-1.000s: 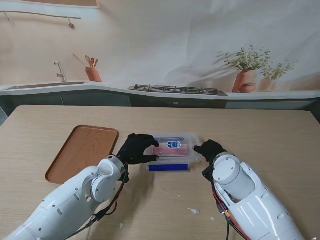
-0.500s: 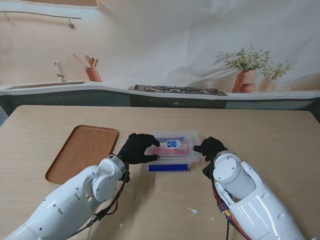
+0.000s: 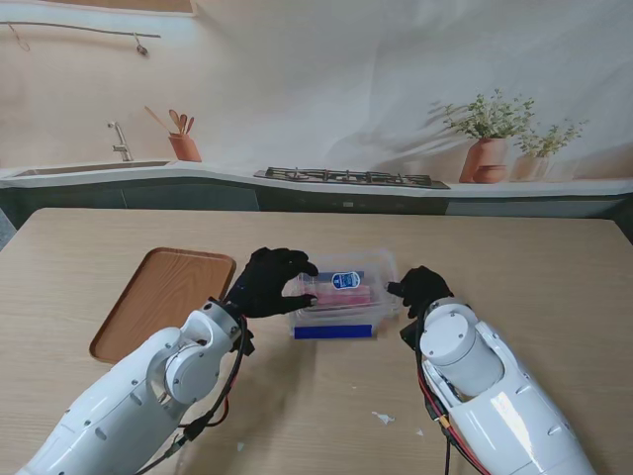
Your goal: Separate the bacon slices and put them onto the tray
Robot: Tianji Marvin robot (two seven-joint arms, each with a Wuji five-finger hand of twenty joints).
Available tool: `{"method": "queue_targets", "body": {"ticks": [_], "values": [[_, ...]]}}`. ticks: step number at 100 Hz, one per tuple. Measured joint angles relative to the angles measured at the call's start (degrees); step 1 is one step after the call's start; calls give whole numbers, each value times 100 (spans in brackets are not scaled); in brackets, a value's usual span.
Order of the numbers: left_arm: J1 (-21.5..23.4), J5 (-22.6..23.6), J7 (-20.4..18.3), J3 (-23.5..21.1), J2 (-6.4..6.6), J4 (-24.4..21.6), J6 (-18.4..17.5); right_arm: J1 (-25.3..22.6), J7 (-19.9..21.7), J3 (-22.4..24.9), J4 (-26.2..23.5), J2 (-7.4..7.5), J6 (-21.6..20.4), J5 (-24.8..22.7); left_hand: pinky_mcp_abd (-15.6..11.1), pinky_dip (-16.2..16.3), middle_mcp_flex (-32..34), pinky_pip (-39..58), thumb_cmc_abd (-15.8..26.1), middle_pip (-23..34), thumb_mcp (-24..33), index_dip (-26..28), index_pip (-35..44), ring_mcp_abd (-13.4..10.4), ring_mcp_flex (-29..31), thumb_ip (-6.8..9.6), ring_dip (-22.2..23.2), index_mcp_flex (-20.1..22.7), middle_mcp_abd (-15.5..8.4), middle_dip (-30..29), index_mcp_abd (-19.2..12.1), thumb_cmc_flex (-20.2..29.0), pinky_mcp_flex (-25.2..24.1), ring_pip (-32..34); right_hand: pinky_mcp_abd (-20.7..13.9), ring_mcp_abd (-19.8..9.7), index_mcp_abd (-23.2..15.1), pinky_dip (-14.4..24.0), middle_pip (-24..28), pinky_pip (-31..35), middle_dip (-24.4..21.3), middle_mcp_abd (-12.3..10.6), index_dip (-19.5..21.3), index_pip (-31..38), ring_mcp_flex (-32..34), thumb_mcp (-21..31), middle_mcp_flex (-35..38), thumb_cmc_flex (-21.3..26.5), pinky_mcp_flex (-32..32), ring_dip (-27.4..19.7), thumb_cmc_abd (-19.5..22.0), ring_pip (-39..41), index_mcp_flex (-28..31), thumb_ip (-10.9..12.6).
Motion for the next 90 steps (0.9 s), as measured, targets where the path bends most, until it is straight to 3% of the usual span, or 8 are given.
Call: {"method": "queue_targets", "body": {"ticks": [37,61,90], "values": [[333,121,243,-517,-1,-258,-93,-230,-423,306,-303,-172,-4,440,0,0,0,-64,226,-47,-290,-36,-30,0,0,0,-63,0,0,-13,10,-15,0,-58,138,-3,0,-70,64,334,68,19,88,36,361,312,199,49,360,181,-141,323,-7,-111],[530,57,462,-725,-7,-224,127,-519,-575,727,-720,-225,-185,780,0,0,-7,-140,246,-49,-441,-38,-35,0,-65,0,-63,0,0,-14,50,-15,0,-126,205,-4,-1,-121,126,373,148,21,233,126,492,540,268,54,432,295,-143,349,-60,-115],[554,26,488,-733,-8,-76,205,-854,-849,1157,-902,-256,-340,548,0,4,-7,-213,291,-50,-503,-42,-37,0,-66,0,-64,0,0,-15,88,-15,0,-139,208,-4,-1,-125,128,389,262,21,234,126,501,658,268,56,479,374,-143,410,-92,-115]]}}
